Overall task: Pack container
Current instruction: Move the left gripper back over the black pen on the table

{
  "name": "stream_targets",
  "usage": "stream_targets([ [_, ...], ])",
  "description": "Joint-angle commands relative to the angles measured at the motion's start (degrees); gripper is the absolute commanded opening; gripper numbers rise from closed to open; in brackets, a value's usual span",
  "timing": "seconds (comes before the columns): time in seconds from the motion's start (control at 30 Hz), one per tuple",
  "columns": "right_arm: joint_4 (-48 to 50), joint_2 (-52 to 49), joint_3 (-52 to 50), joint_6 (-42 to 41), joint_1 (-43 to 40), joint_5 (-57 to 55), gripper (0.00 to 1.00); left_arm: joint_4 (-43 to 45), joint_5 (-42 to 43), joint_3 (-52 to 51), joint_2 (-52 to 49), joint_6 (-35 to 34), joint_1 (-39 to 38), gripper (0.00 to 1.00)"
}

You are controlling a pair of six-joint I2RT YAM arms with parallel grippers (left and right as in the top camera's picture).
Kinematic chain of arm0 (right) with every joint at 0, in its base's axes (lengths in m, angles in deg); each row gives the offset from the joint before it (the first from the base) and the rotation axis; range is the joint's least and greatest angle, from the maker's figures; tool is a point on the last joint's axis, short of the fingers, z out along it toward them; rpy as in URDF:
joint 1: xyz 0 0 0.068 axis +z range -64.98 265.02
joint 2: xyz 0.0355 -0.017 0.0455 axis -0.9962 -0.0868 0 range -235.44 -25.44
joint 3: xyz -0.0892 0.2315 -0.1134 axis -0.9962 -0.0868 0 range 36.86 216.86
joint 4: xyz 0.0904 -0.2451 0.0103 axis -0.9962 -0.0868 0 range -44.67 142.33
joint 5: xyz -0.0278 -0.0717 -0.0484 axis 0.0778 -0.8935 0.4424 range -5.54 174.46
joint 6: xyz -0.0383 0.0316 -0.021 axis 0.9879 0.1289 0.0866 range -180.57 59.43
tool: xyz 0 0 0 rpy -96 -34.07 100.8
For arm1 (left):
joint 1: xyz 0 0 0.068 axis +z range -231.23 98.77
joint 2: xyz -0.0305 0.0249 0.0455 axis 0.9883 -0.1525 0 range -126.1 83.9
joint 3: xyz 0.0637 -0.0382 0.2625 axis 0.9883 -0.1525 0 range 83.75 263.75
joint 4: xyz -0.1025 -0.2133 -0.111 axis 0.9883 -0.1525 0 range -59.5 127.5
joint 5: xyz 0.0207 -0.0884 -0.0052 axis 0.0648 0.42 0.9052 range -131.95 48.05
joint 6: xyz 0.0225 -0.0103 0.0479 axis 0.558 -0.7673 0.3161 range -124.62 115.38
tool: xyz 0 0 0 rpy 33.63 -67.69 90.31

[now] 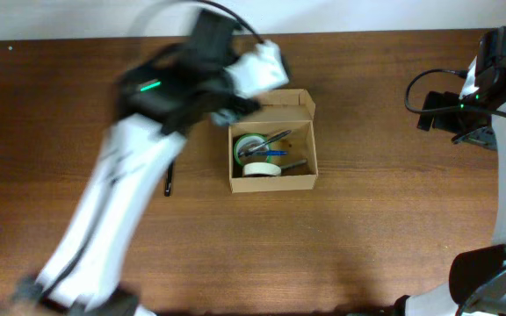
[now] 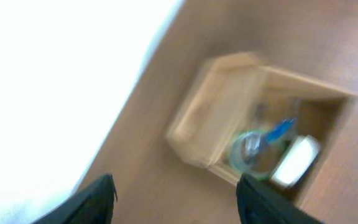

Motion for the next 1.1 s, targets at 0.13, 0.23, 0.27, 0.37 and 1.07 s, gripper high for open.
stream_targets([
  [0.13,0.04,-0.11,0.02,-0.09,-0.39,0.09,0.99,14.91,-1.42,-26.69,15.02,-20.15,22.16,0.62],
  [0.23,0.04,-0.11,0.02,-0.09,-0.39,0.09,0.99,17.88,0.02,-34.84,12.37,-28.65,26.47,0.62],
  [0.27,0.04,-0.11,0.02,-0.09,-0.39,0.09,0.99,17.88,0.00,-36.35,10.82,-29.86,27.08,0.61],
  [0.37,0.04,-0.11,0.02,-0.07,-0.39,0.11,0.99,17.79,0.15,-39.23,4.31,-31.04,27.61,0.61],
  [1.07,0.04,-0.11,0.02,-0.09,-0.39,0.09,0.99,21.40,1.27,-39.63,-16.52,-29.29,24.98,0.51],
])
